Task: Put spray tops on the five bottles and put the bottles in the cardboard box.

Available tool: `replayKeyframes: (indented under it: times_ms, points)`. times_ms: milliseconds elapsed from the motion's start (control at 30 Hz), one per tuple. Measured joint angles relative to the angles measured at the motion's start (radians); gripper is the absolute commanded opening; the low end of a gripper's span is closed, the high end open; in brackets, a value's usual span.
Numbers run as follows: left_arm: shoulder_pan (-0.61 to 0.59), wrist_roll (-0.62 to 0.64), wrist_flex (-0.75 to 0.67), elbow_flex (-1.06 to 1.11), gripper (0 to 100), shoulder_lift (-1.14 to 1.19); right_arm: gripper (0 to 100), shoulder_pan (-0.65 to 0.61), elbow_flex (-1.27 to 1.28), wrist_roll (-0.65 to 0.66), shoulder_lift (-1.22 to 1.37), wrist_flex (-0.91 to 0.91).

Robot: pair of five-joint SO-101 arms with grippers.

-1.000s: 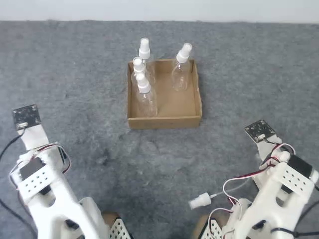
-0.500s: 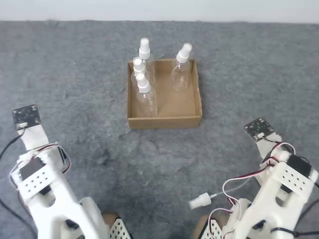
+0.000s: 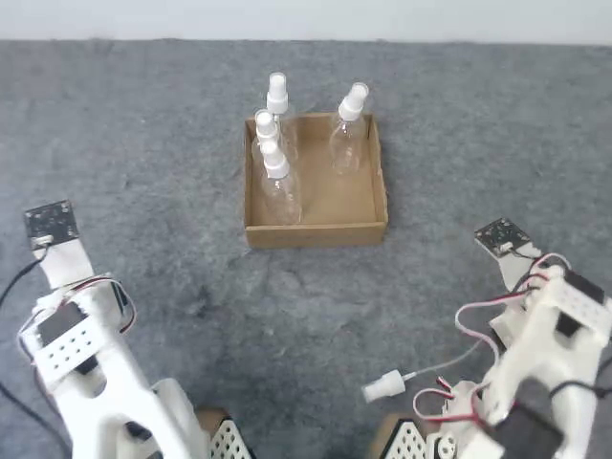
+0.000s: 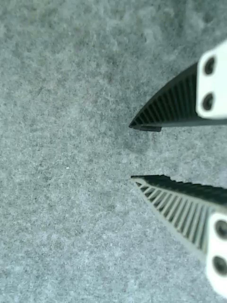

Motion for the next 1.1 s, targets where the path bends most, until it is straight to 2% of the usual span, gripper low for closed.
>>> replayKeyframes:
  times_ms: [100,300,467,933,1100]
  points:
    - [0.0,0.0,0.0,0.0,14,0.0,21.4,0.0,-0.054,0.0,0.086,0.0]
    - [0.0,0.0,0.0,0.0,14,0.0,7.3,0.002,-0.118,0.0,0.172,-0.002]
    - [0.0,0.0,0.0,0.0,14,0.0,6.9,0.028,-0.14,0.0,0.153,0.017]
    - [0.0,0.0,0.0,0.0,14,0.0,7.4,0.028,-0.14,0.0,-0.23,0.419]
    - [0.0,0.0,0.0,0.0,14,0.0,7.2,0.028,-0.14,0.0,-0.359,0.491]
